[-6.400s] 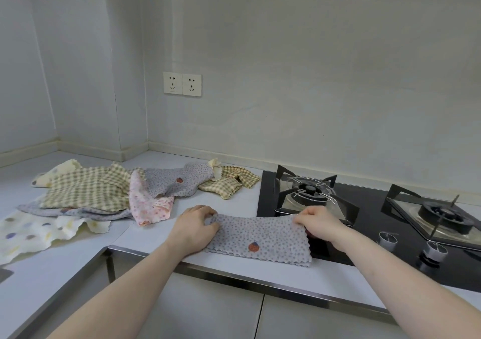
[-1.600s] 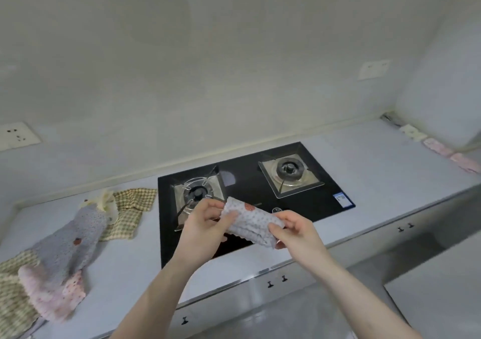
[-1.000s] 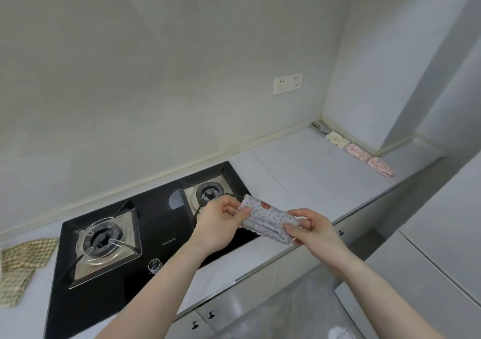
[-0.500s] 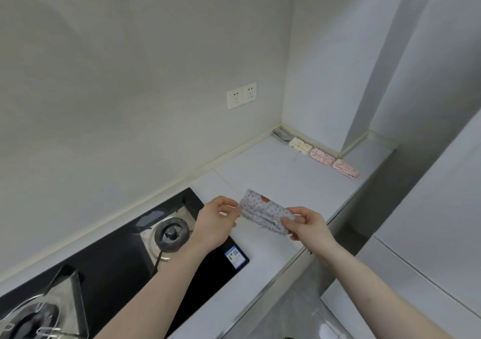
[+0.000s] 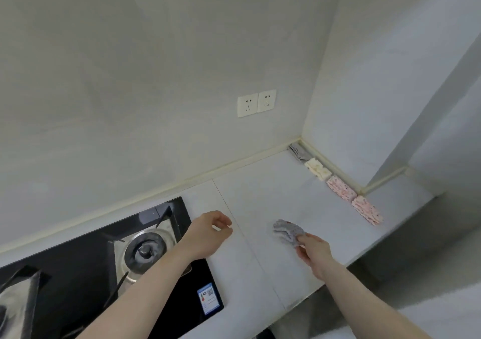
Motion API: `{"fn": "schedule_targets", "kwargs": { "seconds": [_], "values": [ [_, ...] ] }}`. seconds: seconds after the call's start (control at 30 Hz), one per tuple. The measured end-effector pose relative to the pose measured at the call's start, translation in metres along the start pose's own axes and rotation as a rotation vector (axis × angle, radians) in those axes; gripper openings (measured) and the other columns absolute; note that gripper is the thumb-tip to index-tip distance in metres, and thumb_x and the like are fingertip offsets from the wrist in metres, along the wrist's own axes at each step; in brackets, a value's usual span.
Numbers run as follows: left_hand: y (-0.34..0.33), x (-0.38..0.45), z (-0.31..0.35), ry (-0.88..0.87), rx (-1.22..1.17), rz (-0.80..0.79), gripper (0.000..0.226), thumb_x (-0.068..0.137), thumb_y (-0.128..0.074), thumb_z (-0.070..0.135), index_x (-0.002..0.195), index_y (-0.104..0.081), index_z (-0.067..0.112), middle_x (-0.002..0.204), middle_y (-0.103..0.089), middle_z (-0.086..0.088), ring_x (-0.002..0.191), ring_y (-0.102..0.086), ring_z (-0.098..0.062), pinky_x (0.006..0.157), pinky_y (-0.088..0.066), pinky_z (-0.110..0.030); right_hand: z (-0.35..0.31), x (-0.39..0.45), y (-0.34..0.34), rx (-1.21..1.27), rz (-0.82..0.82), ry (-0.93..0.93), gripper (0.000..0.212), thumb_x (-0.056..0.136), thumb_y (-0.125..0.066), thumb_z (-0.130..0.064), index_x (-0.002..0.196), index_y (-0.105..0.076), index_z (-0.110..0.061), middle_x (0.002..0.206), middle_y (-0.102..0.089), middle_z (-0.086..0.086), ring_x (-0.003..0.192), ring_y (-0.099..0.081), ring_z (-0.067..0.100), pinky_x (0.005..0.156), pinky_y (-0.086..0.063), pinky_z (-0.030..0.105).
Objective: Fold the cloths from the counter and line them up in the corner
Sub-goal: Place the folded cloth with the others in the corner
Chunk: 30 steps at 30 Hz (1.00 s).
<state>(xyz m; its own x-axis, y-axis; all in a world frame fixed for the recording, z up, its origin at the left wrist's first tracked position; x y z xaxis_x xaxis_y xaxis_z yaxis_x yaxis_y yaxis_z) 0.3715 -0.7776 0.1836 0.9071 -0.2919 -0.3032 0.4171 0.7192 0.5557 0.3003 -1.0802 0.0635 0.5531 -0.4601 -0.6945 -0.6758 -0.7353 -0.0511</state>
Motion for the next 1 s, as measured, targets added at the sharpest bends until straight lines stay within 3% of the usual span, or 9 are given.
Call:
{"fn": "schedule_targets", "kwargs": {
  "seconds": [0.2,0.3,0.43,0.63,0.7,0.77,0.8,0.87,1.0],
  "values": [
    [-0.021,0.06,0.023,0.085,0.005,0.022,0.007,0.092,-0.07,0.031,0.099,-0.07,0.034,0.101,-0.072,0.013,0.083,-0.071,-0.013,0.062,-0.051,-0.015,-0.057,0.087,-0.004,-0.172,-0.012,0.046,0.012,0.093,-0.059,0.002,0.094,-0.068,-0.005,0.066,-0.062,0.009,0.054,-0.054,0.018,0.047,-0.042,0.021],
    [-0.034,0.087,0.027,0.145,0.0,-0.006,0.008,0.091,-0.07,0.034,0.099,-0.069,0.035,0.105,-0.072,0.012,0.088,-0.072,-0.011,0.065,-0.05,-0.018,-0.089,0.127,-0.01,-0.248,-0.017,0.074,0.014,0.094,-0.06,-0.001,0.088,-0.064,-0.012,0.069,-0.064,0.01,0.055,-0.055,0.019,0.049,-0.045,0.024],
    [-0.046,0.116,0.03,0.204,0.014,-0.058,0.015,0.089,-0.071,0.038,0.103,-0.069,0.033,0.108,-0.07,0.01,0.093,-0.07,-0.011,0.071,-0.048,-0.02,-0.131,0.18,-0.022,-0.318,-0.021,0.105,0.013,0.095,-0.06,-0.005,0.089,-0.065,-0.016,0.074,-0.066,0.011,0.057,-0.057,0.02,0.039,-0.044,0.02],
    [-0.044,0.151,0.043,0.246,0.053,-0.051,0.02,0.093,-0.069,0.037,0.112,-0.068,0.029,0.109,-0.067,0.009,0.098,-0.066,-0.009,0.072,-0.047,-0.019,-0.19,0.232,-0.063,-0.27,-0.106,0.212,0.013,0.099,-0.046,0.006,0.093,-0.054,-0.001,0.062,-0.049,0.009,0.029,-0.044,0.01,0.033,-0.028,0.013],
    [-0.044,0.163,0.048,0.252,0.053,-0.055,0.02,0.094,-0.069,0.036,0.112,-0.068,0.029,0.109,-0.068,0.008,0.099,-0.067,-0.01,0.073,-0.049,-0.02,-0.205,0.242,-0.074,-0.199,-0.108,0.23,0.015,0.098,-0.051,0.005,0.105,-0.052,-0.008,0.073,-0.053,0.011,0.042,-0.054,0.013,0.043,-0.045,0.02],
    [-0.045,0.173,0.05,0.261,0.046,-0.062,0.02,0.093,-0.069,0.036,0.111,-0.068,0.028,0.109,-0.069,0.006,0.098,-0.07,-0.013,0.074,-0.051,-0.021,-0.211,0.252,-0.084,-0.307,-0.135,0.262,0.028,0.094,-0.06,-0.005,0.117,-0.05,-0.017,0.093,-0.061,0.008,0.074,-0.066,0.023,0.077,-0.06,0.037],
    [-0.046,0.178,0.051,0.268,0.044,-0.063,0.019,0.093,-0.069,0.036,0.111,-0.068,0.029,0.109,-0.069,0.006,0.098,-0.07,-0.013,0.074,-0.051,-0.022,-0.21,0.258,-0.085,-0.42,-0.116,0.294,0.036,0.093,-0.062,-0.01,0.125,-0.05,-0.019,0.105,-0.063,0.009,0.089,-0.067,0.027,0.089,-0.058,0.041],
    [-0.05,0.184,0.051,0.281,0.042,-0.072,0.018,0.093,-0.069,0.037,0.109,-0.067,0.029,0.109,-0.069,0.007,0.097,-0.07,-0.014,0.074,-0.051,-0.022,-0.208,0.265,-0.087,-0.688,-0.05,0.381,0.051,0.092,-0.062,-0.013,0.14,-0.048,-0.018,0.131,-0.06,0.01,0.114,-0.062,0.031,0.094,-0.051,0.035],
    [-0.059,0.193,0.049,0.302,0.075,-0.117,0.02,0.095,-0.068,0.036,0.113,-0.066,0.028,0.108,-0.068,0.012,0.096,-0.066,-0.008,0.071,-0.048,-0.02,-0.19,0.281,-0.092,-1.191,-0.083,0.455,0.073,0.094,-0.058,-0.011,0.16,-0.027,-0.017,0.163,-0.028,0.012,0.142,-0.043,0.033,0.107,-0.04,0.034]
  ]
}}
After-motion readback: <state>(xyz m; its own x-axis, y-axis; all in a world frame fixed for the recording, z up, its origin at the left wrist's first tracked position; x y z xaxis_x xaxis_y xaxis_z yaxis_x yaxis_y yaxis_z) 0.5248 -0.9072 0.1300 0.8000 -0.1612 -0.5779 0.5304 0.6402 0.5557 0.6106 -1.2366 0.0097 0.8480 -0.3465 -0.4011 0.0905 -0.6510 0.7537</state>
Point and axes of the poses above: each hand's wrist, its own x-axis towards the middle knuckle, its own y-axis out of the back of the hand, z = x × y, the point moved 4 cm from there along x, towards the middle knuckle
